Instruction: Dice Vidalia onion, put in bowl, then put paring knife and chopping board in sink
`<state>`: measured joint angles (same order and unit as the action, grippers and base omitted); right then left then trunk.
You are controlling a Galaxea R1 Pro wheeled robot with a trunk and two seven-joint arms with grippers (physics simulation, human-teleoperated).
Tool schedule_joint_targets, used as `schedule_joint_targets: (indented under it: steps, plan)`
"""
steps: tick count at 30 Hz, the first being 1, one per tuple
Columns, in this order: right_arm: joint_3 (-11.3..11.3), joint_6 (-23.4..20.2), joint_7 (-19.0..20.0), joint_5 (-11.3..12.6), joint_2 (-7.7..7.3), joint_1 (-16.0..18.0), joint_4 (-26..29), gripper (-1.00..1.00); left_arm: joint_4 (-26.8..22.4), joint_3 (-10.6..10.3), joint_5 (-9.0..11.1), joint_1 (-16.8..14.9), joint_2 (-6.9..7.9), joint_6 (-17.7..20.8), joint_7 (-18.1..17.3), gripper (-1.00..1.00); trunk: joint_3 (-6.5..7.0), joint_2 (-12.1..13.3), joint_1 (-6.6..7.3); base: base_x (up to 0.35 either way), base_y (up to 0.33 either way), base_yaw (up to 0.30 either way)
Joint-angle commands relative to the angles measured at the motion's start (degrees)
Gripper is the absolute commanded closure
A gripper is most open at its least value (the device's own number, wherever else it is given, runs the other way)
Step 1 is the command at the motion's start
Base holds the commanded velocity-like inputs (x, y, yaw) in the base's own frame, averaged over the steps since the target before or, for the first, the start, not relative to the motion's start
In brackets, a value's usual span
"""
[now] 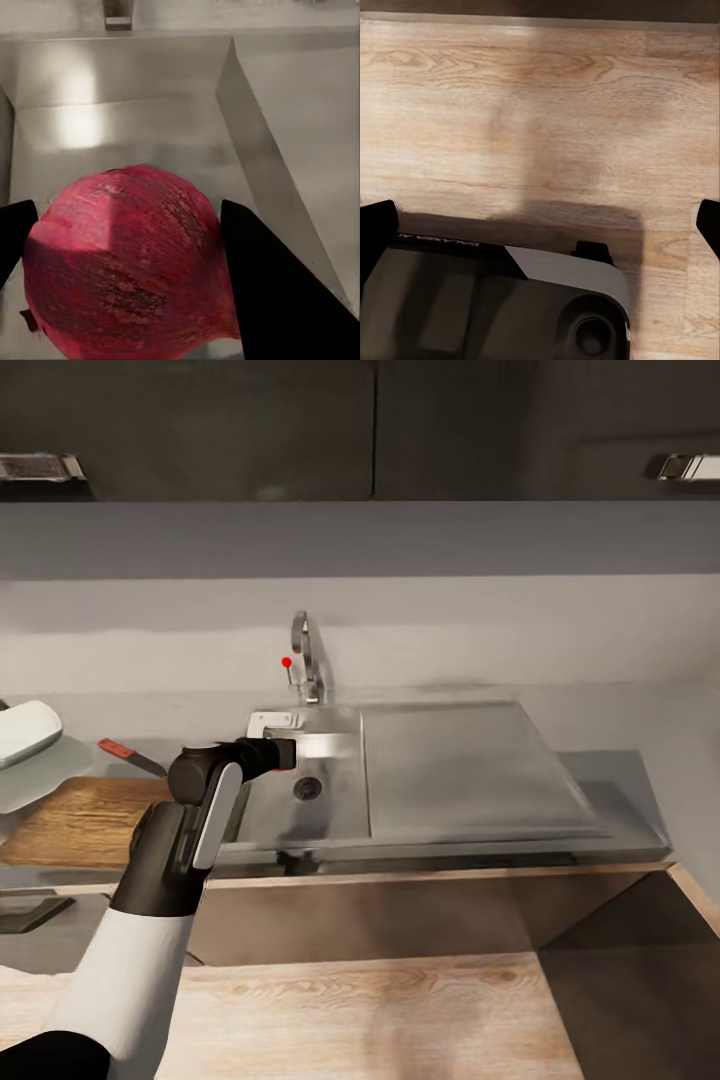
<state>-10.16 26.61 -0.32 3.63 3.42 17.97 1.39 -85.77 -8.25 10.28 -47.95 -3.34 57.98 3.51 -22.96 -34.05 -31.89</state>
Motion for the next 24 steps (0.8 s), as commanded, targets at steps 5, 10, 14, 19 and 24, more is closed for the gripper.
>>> schedule_joint_targets:
  steps: [5, 10, 14, 19, 24]
  plan:
    - [-0.4, 0.2, 0.0, 0.3, 0.01, 0.0, -0.1, -1.0, -0.1, 0.0, 0.4, 0.0, 0.0, 0.2, 0.3, 1.0, 0.39, -0.1, -0.02, -0.005, 0.233, 0.0]
    - [-0.4, 0.2, 0.0, 0.3, 0.01, 0.0, -0.1, -1.0, -0.1, 0.0, 0.4, 0.0, 0.0, 0.2, 0.3, 1.0, 0.51, -0.1, -0.02, -0.108, 0.239, 0.0]
    - [-0.4, 0.2, 0.0, 0.3, 0.01, 0.0, -0.1, -1.0, -0.1, 0.0, 0.4, 0.0, 0.0, 0.2, 0.3, 1.0, 0.51, -0.1, -0.02, -0.219, 0.235, 0.0]
    - [-0.4, 0.2, 0.0, 0.3, 0.01, 0.0, -0.1, -1.0, -0.1, 0.0, 0.4, 0.0, 0.0, 0.2, 0.3, 1.0, 0.52, -0.1, -0.02, -0.255, 0.229, 0.0]
    - [-0.4, 0.2, 0.0, 0.3, 0.01, 0.0, -0.1, -1.0, -0.1, 0.0, 0.4, 0.0, 0.02, 0.2, 0.3, 1.0, 0.52, -0.1, -0.02, -0.262, 0.228, 0.0]
